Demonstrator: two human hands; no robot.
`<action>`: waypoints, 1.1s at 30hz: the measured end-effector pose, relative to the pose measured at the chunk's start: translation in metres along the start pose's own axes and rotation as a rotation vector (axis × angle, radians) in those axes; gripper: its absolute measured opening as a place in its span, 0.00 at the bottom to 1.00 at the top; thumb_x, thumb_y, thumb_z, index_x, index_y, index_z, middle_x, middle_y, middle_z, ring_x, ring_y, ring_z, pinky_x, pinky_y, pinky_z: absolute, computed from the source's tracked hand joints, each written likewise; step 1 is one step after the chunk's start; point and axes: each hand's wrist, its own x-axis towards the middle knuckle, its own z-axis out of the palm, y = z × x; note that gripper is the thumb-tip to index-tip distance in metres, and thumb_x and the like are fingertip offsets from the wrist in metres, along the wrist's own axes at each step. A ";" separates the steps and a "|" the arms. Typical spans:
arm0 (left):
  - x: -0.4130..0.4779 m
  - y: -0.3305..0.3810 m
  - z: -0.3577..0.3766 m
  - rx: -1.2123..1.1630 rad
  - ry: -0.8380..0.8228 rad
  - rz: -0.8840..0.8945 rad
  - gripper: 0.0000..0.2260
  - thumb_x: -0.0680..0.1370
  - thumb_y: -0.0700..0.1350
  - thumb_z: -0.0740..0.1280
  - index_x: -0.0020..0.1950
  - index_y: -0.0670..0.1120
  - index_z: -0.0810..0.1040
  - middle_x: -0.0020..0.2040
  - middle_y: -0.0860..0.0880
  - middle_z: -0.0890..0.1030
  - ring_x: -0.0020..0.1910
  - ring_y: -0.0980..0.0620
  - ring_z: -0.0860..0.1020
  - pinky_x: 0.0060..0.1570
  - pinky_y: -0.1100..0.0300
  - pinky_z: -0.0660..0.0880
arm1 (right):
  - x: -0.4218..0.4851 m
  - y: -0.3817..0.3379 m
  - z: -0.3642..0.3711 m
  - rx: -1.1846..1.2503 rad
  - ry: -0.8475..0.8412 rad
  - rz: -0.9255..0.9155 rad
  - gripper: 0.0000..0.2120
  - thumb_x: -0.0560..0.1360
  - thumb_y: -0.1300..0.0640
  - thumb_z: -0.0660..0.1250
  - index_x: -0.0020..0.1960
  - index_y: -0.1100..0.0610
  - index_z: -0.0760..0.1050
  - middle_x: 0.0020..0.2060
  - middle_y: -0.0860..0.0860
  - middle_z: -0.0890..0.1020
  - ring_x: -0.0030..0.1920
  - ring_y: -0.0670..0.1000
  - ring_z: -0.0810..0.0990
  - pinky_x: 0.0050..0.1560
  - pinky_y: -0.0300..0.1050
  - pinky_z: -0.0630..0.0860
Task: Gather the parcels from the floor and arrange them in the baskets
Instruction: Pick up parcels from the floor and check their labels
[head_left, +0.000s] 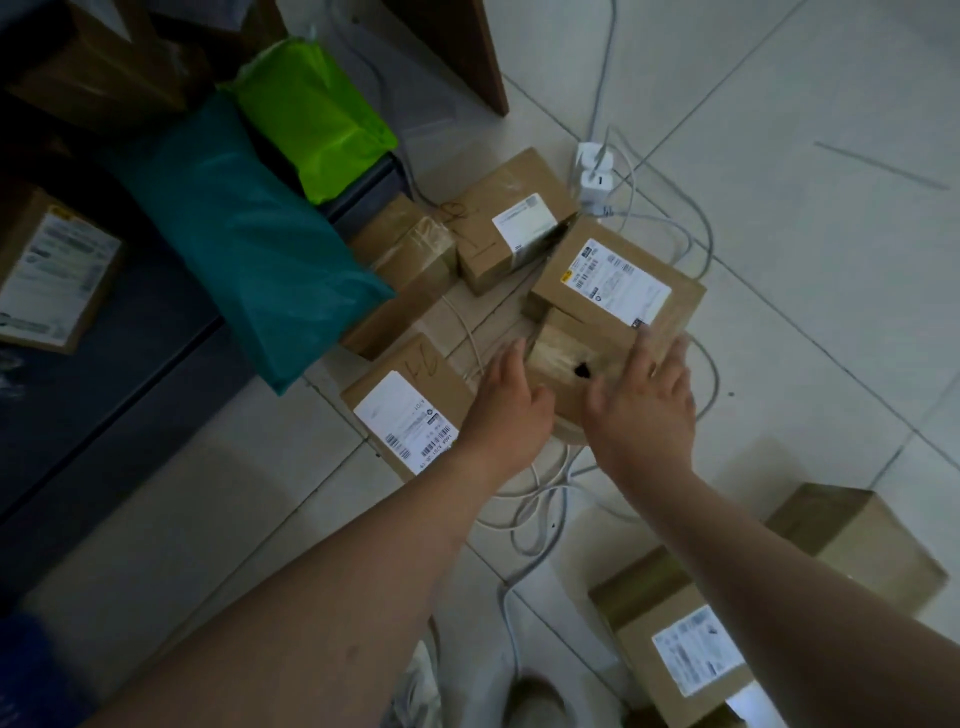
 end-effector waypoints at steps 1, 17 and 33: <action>0.004 0.001 0.002 -0.091 -0.004 -0.068 0.29 0.81 0.46 0.57 0.80 0.50 0.49 0.80 0.49 0.52 0.78 0.48 0.55 0.75 0.50 0.57 | -0.001 0.005 0.003 0.091 -0.057 0.047 0.34 0.81 0.44 0.54 0.80 0.57 0.46 0.76 0.67 0.53 0.73 0.69 0.61 0.70 0.63 0.64; -0.015 0.003 -0.046 -0.728 0.067 -0.366 0.23 0.81 0.63 0.51 0.52 0.48 0.78 0.45 0.45 0.83 0.47 0.47 0.81 0.51 0.50 0.78 | -0.033 -0.028 -0.002 0.761 0.351 -0.013 0.09 0.79 0.50 0.57 0.47 0.56 0.64 0.46 0.52 0.68 0.45 0.51 0.69 0.45 0.42 0.70; -0.049 -0.034 -0.070 -0.844 0.243 -0.300 0.13 0.80 0.42 0.54 0.50 0.54 0.77 0.36 0.54 0.83 0.45 0.54 0.79 0.42 0.57 0.73 | -0.057 -0.042 -0.003 1.004 0.059 0.060 0.26 0.63 0.60 0.54 0.58 0.55 0.79 0.53 0.51 0.78 0.47 0.42 0.76 0.46 0.34 0.72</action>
